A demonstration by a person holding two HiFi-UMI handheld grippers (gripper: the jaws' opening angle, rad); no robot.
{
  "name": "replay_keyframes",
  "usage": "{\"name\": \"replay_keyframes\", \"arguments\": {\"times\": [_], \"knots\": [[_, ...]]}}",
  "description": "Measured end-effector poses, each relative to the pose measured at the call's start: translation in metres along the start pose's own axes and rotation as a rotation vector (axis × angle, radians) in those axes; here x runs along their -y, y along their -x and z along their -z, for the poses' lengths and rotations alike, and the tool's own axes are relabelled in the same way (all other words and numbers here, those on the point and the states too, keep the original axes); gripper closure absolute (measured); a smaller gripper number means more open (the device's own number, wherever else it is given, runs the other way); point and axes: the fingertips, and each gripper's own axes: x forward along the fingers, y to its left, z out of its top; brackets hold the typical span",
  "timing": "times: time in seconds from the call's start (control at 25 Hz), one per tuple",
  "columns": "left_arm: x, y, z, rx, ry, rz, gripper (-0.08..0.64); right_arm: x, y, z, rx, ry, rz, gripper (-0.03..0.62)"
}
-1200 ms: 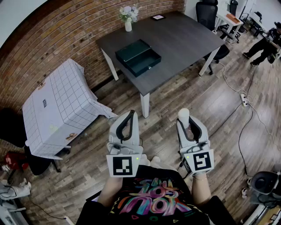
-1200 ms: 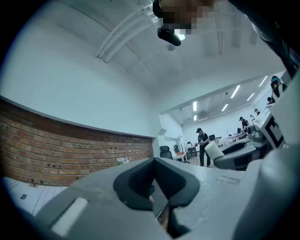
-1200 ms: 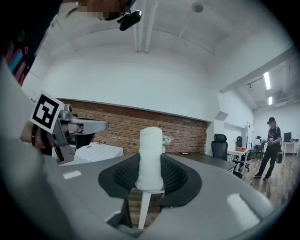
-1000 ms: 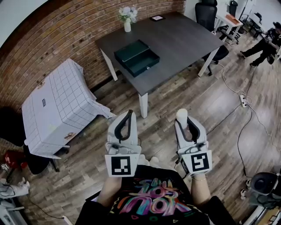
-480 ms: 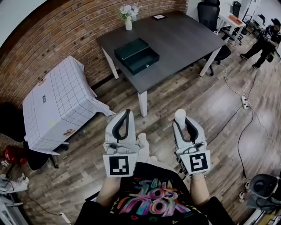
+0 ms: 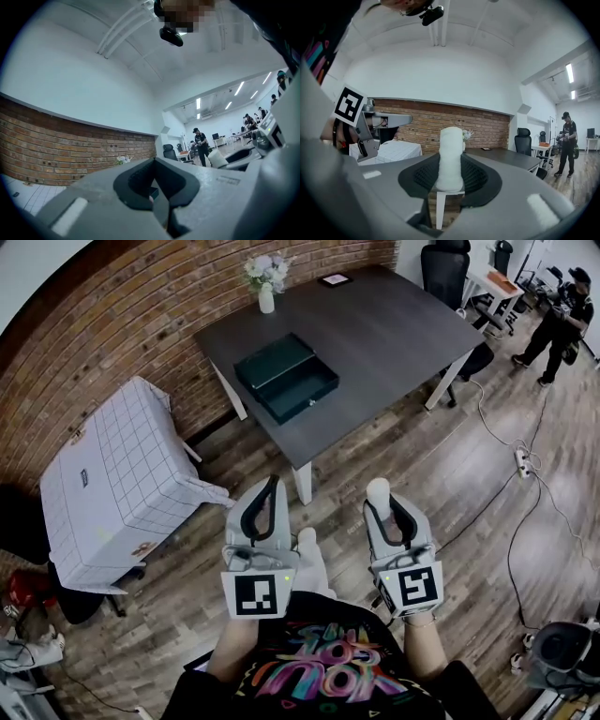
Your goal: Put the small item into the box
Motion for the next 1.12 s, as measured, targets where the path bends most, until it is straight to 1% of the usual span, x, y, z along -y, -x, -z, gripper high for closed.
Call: {"name": "replay_keyframes", "arguments": {"times": [0.28,0.52,0.76,0.96,1.12], "knots": [[-0.043,-0.082,0.008,0.0,0.005,0.007,0.558,0.028,-0.085,-0.011,-0.007,-0.003,-0.003,0.459],[-0.08,-0.134,0.016,-0.01,0.009,0.021,0.558,0.039,-0.147,-0.024,-0.029,0.003,0.002,0.457],[-0.104,-0.163,0.024,-0.011,-0.002,0.046,0.558,0.042,-0.187,-0.027,-0.024,0.005,0.026,0.457],[-0.116,-0.174,0.034,-0.025,0.021,0.045,0.558,0.043,-0.202,-0.025,-0.045,0.013,0.037,0.457],[-0.122,-0.184,0.041,-0.036,0.025,0.046,0.558,0.047,-0.214,-0.021,-0.064,0.017,0.037,0.457]]}}
